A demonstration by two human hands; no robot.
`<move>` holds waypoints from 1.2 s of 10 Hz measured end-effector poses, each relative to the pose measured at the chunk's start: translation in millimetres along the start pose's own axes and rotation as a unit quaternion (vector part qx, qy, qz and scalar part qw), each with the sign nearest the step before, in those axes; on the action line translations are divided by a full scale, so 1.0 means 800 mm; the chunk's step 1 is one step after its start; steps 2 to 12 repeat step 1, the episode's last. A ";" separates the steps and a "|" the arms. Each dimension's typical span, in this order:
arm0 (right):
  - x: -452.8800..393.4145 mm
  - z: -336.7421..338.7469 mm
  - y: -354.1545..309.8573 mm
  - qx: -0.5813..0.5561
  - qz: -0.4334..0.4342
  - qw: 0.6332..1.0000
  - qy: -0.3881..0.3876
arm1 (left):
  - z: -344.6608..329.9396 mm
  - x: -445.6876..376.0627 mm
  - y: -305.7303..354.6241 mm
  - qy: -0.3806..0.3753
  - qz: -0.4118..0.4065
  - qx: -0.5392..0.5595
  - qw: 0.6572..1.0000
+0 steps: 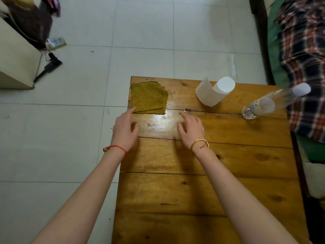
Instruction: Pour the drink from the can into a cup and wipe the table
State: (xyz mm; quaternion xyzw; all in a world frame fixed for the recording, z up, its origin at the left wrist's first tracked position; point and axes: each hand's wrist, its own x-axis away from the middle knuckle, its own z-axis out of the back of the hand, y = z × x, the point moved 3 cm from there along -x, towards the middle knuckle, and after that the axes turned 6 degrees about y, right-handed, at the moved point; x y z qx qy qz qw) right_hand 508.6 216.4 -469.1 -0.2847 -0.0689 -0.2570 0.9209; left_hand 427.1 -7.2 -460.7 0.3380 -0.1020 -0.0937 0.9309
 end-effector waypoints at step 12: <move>0.051 0.041 0.005 0.038 0.043 0.998 0.024 | 0.024 0.052 0.030 0.012 -0.032 -0.016 0.999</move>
